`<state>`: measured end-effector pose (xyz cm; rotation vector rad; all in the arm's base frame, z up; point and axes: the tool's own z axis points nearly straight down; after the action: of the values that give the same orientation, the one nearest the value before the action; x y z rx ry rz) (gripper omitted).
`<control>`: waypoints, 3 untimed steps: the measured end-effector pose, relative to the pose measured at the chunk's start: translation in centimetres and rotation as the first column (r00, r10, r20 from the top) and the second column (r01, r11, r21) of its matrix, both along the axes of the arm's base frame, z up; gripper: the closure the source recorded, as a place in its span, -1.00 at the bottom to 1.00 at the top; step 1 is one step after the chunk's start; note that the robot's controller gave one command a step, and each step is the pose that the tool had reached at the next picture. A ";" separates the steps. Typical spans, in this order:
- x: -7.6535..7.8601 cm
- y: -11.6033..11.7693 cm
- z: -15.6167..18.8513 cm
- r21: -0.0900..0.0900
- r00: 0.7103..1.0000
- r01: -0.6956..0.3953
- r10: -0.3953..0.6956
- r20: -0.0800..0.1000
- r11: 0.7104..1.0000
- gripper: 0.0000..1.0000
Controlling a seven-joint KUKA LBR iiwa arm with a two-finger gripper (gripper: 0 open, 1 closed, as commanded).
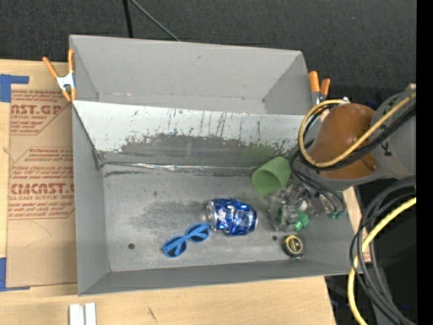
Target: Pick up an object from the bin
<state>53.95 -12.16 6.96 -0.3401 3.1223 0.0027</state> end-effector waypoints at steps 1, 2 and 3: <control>0.0 0.0 0.0 0.000 1.000 0.000 0.000 0.001 1.000 -1.00; -3.0 11.6 0.0 0.004 0.993 -0.122 0.122 -0.002 0.993 -1.00; -2.9 11.1 0.0 -0.001 0.993 -0.114 0.114 0.000 0.993 1.00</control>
Offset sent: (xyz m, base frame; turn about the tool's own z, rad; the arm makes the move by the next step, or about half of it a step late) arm 0.0000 0.0000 0.0000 0.0000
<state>51.07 -1.10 6.96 -0.5181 3.0982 0.0020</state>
